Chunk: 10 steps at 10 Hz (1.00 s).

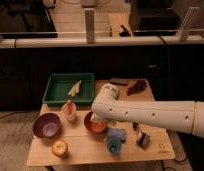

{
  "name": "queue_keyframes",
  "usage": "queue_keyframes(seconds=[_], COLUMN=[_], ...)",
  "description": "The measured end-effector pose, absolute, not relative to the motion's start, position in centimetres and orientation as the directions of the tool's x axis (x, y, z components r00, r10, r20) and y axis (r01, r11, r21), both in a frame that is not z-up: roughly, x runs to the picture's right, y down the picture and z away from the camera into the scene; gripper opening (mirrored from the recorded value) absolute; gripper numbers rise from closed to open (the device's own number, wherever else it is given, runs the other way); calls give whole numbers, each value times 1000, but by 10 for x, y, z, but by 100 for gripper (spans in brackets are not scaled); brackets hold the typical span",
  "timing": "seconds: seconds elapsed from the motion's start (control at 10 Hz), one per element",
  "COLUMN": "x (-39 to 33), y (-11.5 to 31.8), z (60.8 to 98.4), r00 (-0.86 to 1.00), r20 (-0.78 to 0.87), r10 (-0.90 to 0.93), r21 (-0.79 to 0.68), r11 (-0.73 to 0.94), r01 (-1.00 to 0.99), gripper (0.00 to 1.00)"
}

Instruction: Stack bowls on top of each other

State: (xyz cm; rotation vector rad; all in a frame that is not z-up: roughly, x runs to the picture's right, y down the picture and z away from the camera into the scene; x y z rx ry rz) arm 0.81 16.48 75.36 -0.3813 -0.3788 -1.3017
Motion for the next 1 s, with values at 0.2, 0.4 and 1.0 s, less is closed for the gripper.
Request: queue_keyframes(seconds=[0.2,0.4,1.0], x=[8,4,-1], y=[172,178,201], z=[756,760,773], r00=[222,219,210], r20=[483,493,526], r10=[-847,-842,-824], r21=[-56,-50,-35], r11=[223,224,225], r01=[973,973,974], gripper=[80,80,80])
